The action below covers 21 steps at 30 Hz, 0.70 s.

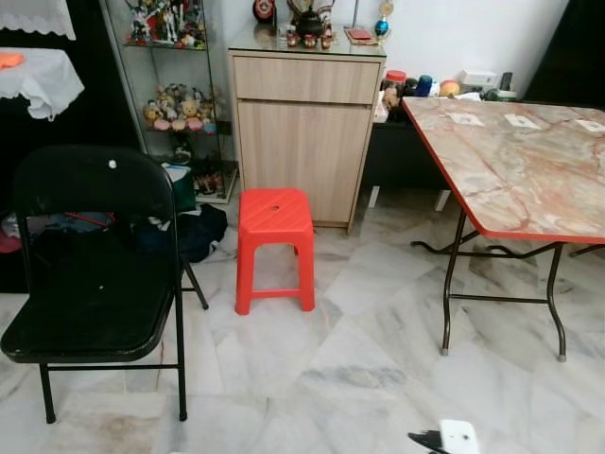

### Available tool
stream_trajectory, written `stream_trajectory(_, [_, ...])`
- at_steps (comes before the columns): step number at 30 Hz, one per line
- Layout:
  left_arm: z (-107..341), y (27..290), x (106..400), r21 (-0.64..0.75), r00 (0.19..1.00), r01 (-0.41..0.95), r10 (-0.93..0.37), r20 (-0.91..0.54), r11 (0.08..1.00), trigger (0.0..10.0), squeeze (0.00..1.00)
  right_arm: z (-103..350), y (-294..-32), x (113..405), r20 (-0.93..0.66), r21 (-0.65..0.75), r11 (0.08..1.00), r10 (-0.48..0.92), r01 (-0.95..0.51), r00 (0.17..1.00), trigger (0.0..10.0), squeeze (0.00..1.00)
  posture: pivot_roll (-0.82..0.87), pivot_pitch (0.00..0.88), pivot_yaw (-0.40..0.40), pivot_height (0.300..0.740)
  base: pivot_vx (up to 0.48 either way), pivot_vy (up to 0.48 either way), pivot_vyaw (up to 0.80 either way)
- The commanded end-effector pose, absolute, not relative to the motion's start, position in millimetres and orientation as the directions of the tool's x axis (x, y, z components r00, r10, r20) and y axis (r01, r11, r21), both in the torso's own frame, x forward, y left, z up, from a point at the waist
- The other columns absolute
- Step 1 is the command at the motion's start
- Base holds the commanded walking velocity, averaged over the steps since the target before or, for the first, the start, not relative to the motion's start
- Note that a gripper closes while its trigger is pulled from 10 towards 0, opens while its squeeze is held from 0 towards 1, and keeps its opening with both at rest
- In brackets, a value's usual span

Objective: Setting the table

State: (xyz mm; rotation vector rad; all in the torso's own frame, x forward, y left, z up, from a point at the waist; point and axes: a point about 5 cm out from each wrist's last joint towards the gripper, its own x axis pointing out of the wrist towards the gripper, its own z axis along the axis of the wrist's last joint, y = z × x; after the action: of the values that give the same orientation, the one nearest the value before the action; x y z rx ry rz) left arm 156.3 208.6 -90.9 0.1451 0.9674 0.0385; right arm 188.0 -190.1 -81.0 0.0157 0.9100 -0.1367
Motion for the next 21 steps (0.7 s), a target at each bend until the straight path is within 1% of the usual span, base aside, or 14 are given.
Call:
stream_trajectory(1, [-73.3,213.0,193.2,-0.008,0.638,-0.06,0.032,-0.77,0.998,10.0,0.0,-74.8,-185.8,203.8,-0.806,0.061,0.988,-0.036,0.143,0.591,10.0,0.0,0.0,0.119,-0.027,0.74,0.0,0.0,0.0])
stream_trajectory(2, [-73.4,212.9,193.0,-0.008,0.638,-0.062,0.033,-0.77,0.998,10.0,0.0,-74.8,-186.0,203.7,-0.806,0.061,0.988,-0.036,0.143,0.591,10.0,0.0,0.0,0.119,-0.027,0.74,0.0,0.0,0.0])
stream_trajectory(12, [-75.4,212.2,189.0,-0.005,0.633,-0.048,0.027,-0.774,0.999,10.0,0.0,-76.5,-185.1,201.1,-0.812,0.055,0.987,-0.044,0.151,0.582,10.0,0.0,0.01,0.092,-0.014,0.74,0.0,-0.346,0.0])
stream_trajectory(15, [-75.4,211.7,189.1,-0.005,0.633,-0.047,0.026,-0.773,0.999,10.0,0.0,-77.1,-185.0,200.1,-0.815,0.066,0.984,-0.043,0.166,0.578,10.0,0.0,0.01,0.081,-0.015,0.74,0.0,-0.363,-0.71])
stream_trajectory(21, [-75.1,212.1,189.5,-0.004,0.634,-0.044,0.025,-0.773,0.999,10.0,0.0,-76.9,-185.8,200.2,-0.817,0.049,0.988,-0.044,0.145,0.575,10.0,0.0,0.01,0.068,-0.014,0.74,0.0,-0.364,-0.79])
